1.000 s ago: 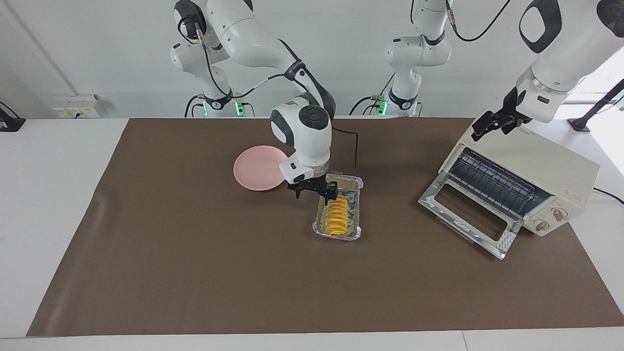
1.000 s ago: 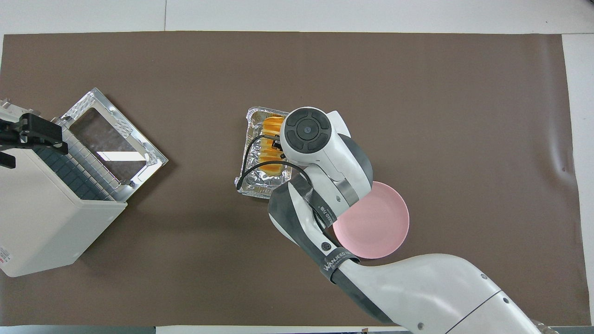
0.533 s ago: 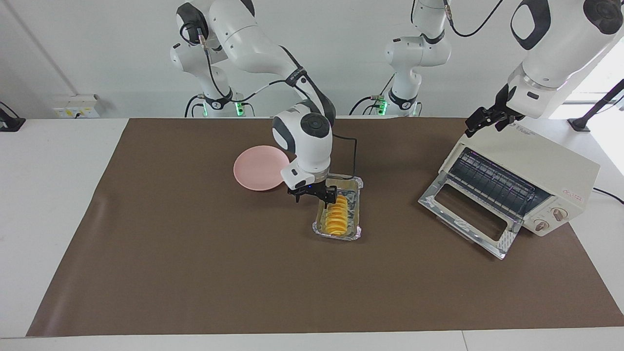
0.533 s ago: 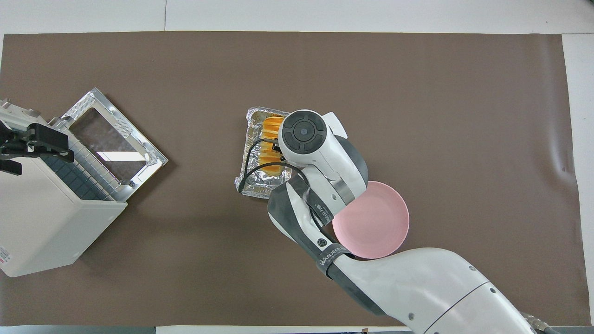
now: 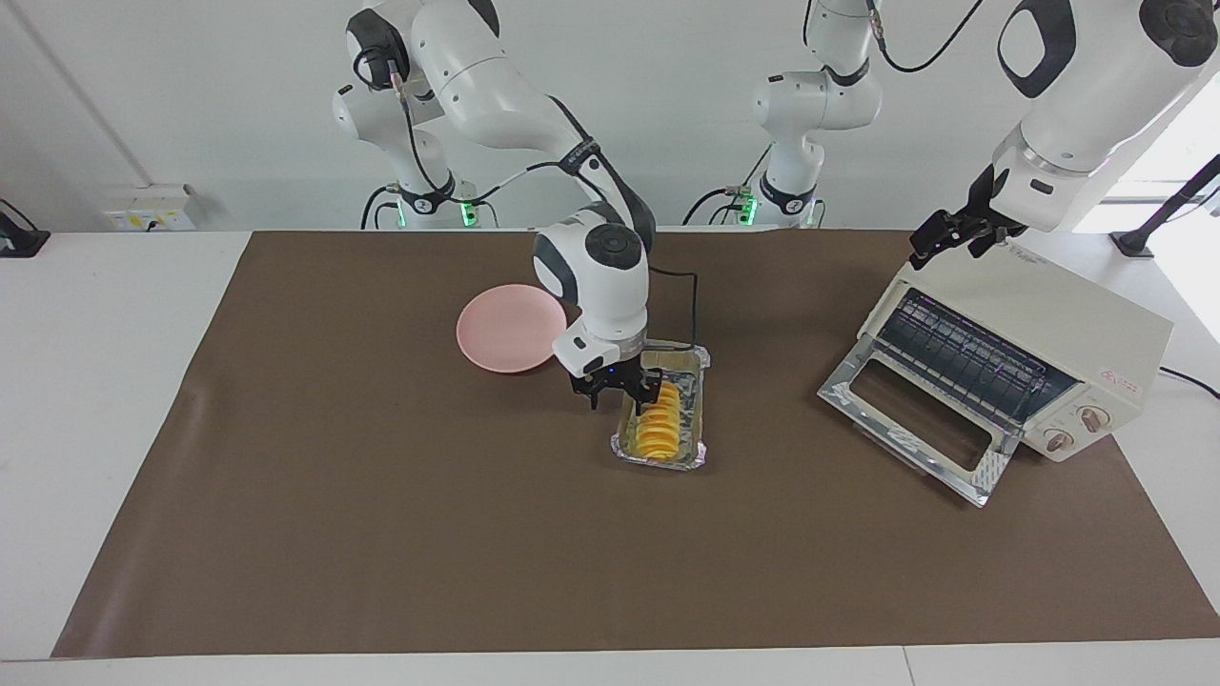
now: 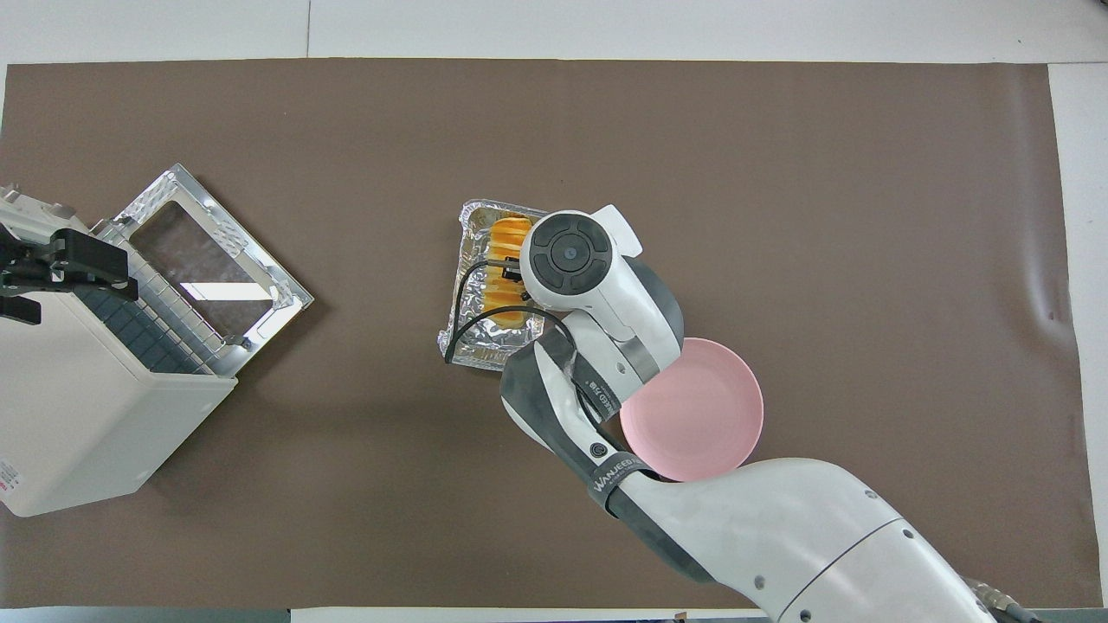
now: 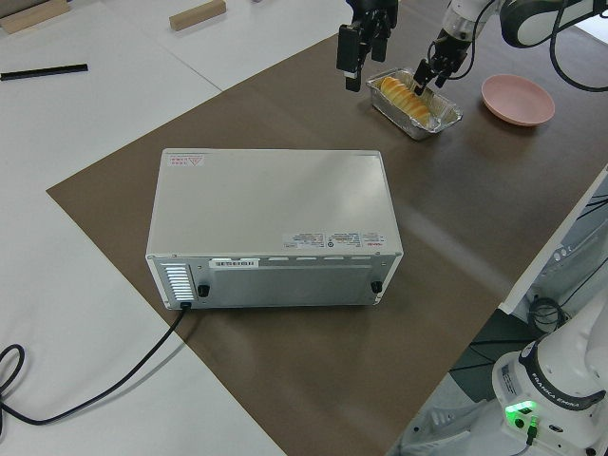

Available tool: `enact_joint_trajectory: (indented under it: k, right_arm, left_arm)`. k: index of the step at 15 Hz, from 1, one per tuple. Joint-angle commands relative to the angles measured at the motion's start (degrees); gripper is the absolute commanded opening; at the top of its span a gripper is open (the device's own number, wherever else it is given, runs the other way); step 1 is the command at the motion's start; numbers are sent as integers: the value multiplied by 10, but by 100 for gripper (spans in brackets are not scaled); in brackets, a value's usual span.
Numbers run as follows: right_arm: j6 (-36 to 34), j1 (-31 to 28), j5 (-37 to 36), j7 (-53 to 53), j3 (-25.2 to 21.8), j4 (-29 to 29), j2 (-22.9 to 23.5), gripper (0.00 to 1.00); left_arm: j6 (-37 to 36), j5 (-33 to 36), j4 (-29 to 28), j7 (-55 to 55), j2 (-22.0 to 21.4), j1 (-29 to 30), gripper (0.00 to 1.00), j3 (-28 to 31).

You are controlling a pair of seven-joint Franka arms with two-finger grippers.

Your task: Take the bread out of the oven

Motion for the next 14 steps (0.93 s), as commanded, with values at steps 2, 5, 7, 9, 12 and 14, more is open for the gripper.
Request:
enact_joint_trajectory:
  k: [2,5,7,9,12,14]
  right_arm:
    - [11,-2,-14,-11,4,-11,-1,0]
    - [7,-4,-14,-12,4,-4,-2,0]
    - [-2,-7,-14,-14,4,8,0,0]
    - [-35,-12,-10,-17,5,38,0,0]
    - [-136,-42,10,-63,5,106,0,0]
    - [-171,-84,47,-131,5,134,-8,0]
  left_arm:
    - [16,-4,-18,1,-18,5,100,-2]
    - [15,-3,-18,0,-18,4,100,-2]
    - [15,-4,-18,0,-18,5,100,-1]
    - [15,-4,-18,0,-18,8,100,-1]
    - [15,-4,-18,0,-18,9,100,-1]
    - [15,-4,-18,0,-18,9,100,-1]
